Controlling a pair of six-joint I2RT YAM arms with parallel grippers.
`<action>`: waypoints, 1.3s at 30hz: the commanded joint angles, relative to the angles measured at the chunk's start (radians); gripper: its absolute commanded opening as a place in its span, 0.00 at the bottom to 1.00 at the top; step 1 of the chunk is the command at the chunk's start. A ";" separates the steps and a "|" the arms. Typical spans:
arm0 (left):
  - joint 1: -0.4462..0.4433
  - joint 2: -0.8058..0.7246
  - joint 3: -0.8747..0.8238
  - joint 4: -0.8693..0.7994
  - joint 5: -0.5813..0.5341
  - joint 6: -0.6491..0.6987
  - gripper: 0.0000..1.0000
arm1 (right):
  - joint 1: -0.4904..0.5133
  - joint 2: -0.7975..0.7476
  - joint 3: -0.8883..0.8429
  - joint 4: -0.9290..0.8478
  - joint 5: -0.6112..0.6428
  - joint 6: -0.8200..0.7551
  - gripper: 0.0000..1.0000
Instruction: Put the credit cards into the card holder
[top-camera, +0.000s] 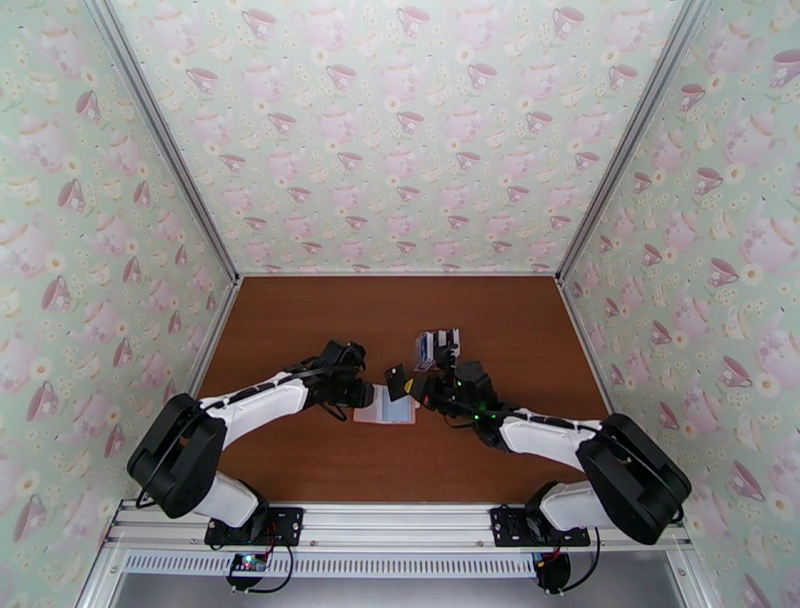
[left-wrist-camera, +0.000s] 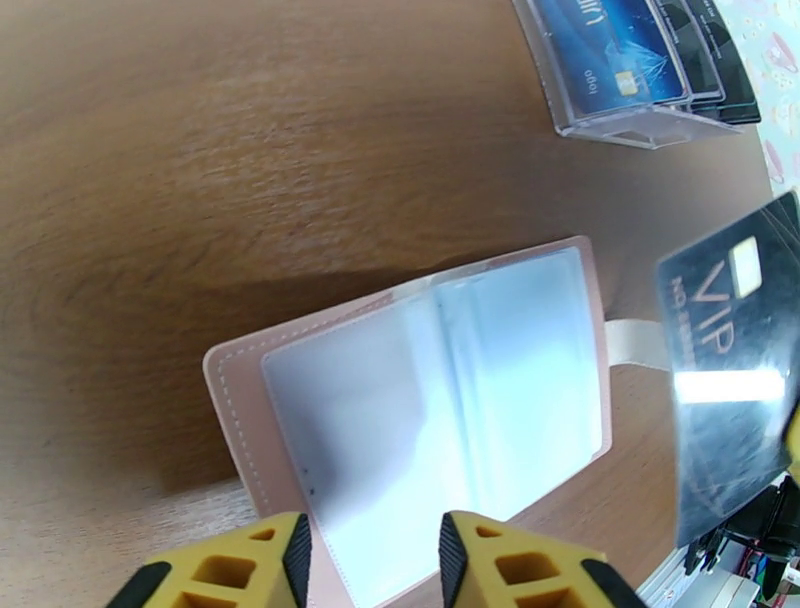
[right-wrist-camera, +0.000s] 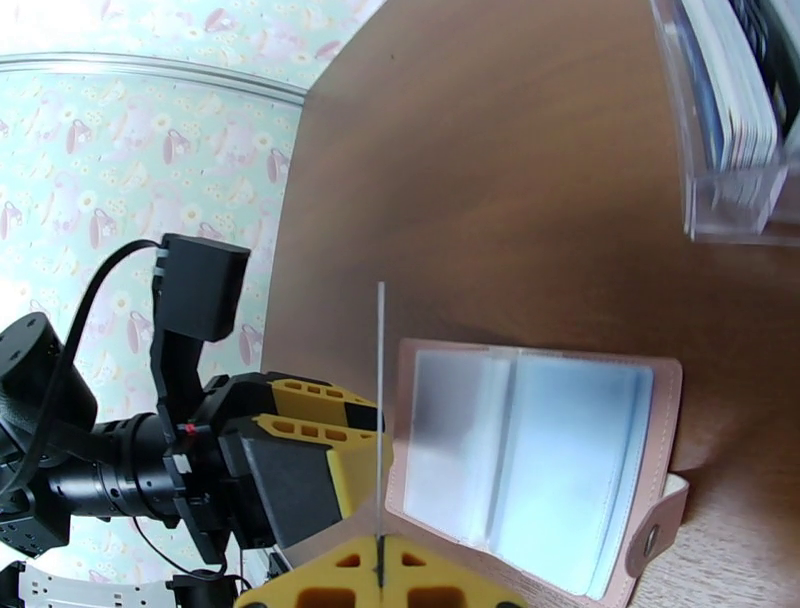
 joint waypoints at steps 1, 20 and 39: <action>0.008 0.017 -0.022 0.017 -0.010 0.015 0.37 | 0.010 0.041 -0.024 0.110 -0.016 0.038 0.00; 0.012 0.072 -0.098 0.096 0.035 -0.045 0.28 | 0.017 0.188 -0.086 0.250 -0.046 0.066 0.00; 0.003 0.051 -0.167 0.129 0.044 -0.106 0.28 | 0.029 0.383 -0.107 0.474 -0.068 0.120 0.00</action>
